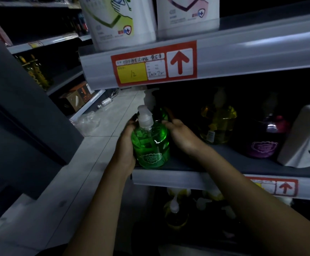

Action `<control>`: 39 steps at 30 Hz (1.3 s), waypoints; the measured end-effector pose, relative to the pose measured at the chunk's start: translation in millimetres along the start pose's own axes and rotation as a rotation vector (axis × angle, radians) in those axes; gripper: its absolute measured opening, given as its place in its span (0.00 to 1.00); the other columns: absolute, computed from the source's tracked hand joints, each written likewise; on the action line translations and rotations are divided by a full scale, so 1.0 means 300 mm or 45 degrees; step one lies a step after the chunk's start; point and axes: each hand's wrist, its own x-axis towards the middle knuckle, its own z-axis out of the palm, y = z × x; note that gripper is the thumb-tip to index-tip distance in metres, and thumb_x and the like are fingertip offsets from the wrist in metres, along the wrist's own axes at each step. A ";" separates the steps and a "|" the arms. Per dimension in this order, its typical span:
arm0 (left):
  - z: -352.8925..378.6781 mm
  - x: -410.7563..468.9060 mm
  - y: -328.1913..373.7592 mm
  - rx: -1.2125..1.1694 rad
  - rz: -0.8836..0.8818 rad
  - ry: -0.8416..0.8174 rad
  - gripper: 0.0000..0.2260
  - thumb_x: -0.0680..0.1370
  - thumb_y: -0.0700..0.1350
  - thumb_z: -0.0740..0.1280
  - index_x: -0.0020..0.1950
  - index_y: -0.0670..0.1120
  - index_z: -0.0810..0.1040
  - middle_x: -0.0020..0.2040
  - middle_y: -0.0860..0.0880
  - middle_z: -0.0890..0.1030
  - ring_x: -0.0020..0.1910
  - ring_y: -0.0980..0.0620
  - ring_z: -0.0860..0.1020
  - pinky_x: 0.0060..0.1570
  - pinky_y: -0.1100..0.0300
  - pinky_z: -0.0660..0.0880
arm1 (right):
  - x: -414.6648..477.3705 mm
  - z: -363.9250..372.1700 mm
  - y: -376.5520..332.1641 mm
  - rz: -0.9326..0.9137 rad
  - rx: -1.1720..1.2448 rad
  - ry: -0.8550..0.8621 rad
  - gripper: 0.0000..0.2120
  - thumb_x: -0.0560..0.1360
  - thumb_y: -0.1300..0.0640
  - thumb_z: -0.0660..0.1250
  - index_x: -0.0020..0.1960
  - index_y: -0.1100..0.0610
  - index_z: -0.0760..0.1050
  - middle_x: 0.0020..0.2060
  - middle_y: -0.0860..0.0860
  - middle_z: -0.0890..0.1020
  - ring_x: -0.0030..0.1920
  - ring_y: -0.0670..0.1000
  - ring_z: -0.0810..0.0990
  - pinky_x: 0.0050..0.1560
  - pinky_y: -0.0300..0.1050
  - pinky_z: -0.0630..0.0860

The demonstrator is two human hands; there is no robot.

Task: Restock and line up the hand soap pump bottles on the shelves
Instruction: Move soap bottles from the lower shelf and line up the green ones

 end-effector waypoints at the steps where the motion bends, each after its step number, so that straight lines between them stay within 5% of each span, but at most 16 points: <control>1: 0.005 -0.012 0.003 0.082 0.099 0.106 0.13 0.80 0.46 0.58 0.57 0.46 0.80 0.51 0.46 0.84 0.51 0.48 0.82 0.48 0.56 0.79 | -0.026 -0.017 -0.007 -0.085 -0.143 0.018 0.07 0.81 0.52 0.59 0.49 0.52 0.75 0.48 0.51 0.81 0.52 0.51 0.79 0.51 0.41 0.73; 5: 0.028 -0.146 0.017 0.581 0.661 0.598 0.11 0.75 0.44 0.60 0.52 0.50 0.79 0.50 0.54 0.81 0.50 0.59 0.78 0.45 0.70 0.71 | -0.159 -0.127 -0.030 -0.576 -0.887 0.159 0.16 0.79 0.60 0.61 0.65 0.55 0.74 0.56 0.56 0.79 0.57 0.55 0.77 0.54 0.40 0.69; 7: 0.057 -0.220 0.026 0.686 0.878 0.573 0.07 0.73 0.43 0.60 0.46 0.50 0.76 0.44 0.53 0.78 0.43 0.60 0.76 0.41 0.71 0.69 | -0.231 -0.204 -0.041 -0.668 -0.994 0.188 0.14 0.77 0.63 0.62 0.61 0.57 0.77 0.54 0.55 0.79 0.55 0.54 0.78 0.50 0.36 0.67; 10: 0.142 -0.323 0.000 0.835 1.024 0.246 0.06 0.73 0.38 0.60 0.43 0.48 0.74 0.37 0.53 0.76 0.36 0.58 0.74 0.35 0.70 0.68 | -0.377 -0.315 -0.026 -0.618 -1.034 0.118 0.12 0.77 0.65 0.62 0.56 0.57 0.79 0.46 0.51 0.82 0.47 0.50 0.80 0.43 0.35 0.69; 15: 0.207 -0.390 -0.111 1.171 0.840 -0.383 0.05 0.75 0.40 0.61 0.40 0.46 0.74 0.27 0.54 0.70 0.26 0.54 0.68 0.27 0.56 0.65 | -0.536 -0.387 0.045 -0.500 -1.111 0.038 0.11 0.76 0.64 0.63 0.52 0.52 0.80 0.41 0.48 0.82 0.42 0.48 0.80 0.40 0.41 0.73; 20: 0.207 -0.398 -0.162 1.388 0.728 -0.466 0.08 0.75 0.40 0.64 0.37 0.49 0.74 0.30 0.60 0.75 0.26 0.56 0.71 0.25 0.60 0.66 | -0.592 -0.449 0.099 -0.417 -1.154 -0.041 0.11 0.73 0.64 0.64 0.47 0.52 0.81 0.38 0.48 0.83 0.38 0.48 0.80 0.39 0.44 0.73; 25: 0.339 -0.378 -0.118 1.135 0.784 -0.293 0.06 0.76 0.41 0.64 0.44 0.51 0.78 0.31 0.55 0.77 0.30 0.58 0.76 0.27 0.68 0.68 | -0.573 -0.530 0.019 -0.527 -1.016 0.539 0.09 0.73 0.59 0.63 0.44 0.50 0.80 0.33 0.49 0.83 0.32 0.45 0.78 0.36 0.43 0.75; 27: 0.398 -0.343 -0.082 1.021 0.799 -0.175 0.07 0.76 0.39 0.66 0.49 0.50 0.77 0.40 0.55 0.78 0.38 0.60 0.78 0.33 0.72 0.71 | -0.565 -0.585 -0.015 -0.590 -0.814 0.863 0.08 0.72 0.58 0.61 0.44 0.51 0.79 0.34 0.47 0.82 0.32 0.44 0.78 0.36 0.38 0.74; 30: 0.472 -0.284 -0.057 0.875 0.547 -0.203 0.10 0.76 0.41 0.69 0.56 0.51 0.75 0.47 0.52 0.77 0.43 0.61 0.78 0.37 0.71 0.72 | -0.551 -0.692 -0.021 -0.496 -0.565 1.172 0.11 0.70 0.59 0.66 0.52 0.51 0.74 0.43 0.45 0.80 0.41 0.42 0.78 0.44 0.32 0.74; 33: 0.562 -0.292 -0.098 0.847 0.458 -0.444 0.10 0.76 0.42 0.69 0.57 0.50 0.77 0.45 0.53 0.80 0.41 0.62 0.79 0.38 0.70 0.74 | -0.538 -0.785 0.022 -0.142 -0.373 0.817 0.23 0.68 0.67 0.72 0.60 0.57 0.71 0.54 0.50 0.81 0.53 0.49 0.80 0.54 0.48 0.78; 35: 0.633 -0.310 -0.148 0.867 0.469 -0.533 0.13 0.77 0.42 0.69 0.61 0.50 0.77 0.51 0.53 0.81 0.45 0.63 0.79 0.43 0.70 0.76 | -0.534 -0.810 0.048 -0.013 -0.356 0.538 0.24 0.68 0.69 0.72 0.62 0.58 0.73 0.57 0.52 0.81 0.56 0.51 0.80 0.51 0.47 0.78; 39: 0.720 -0.316 -0.208 0.818 0.476 -0.502 0.18 0.76 0.42 0.70 0.66 0.46 0.75 0.49 0.54 0.81 0.47 0.62 0.79 0.45 0.68 0.76 | -0.544 -0.811 0.087 -0.049 -0.452 0.580 0.27 0.67 0.65 0.76 0.63 0.57 0.70 0.58 0.51 0.80 0.59 0.51 0.78 0.59 0.54 0.77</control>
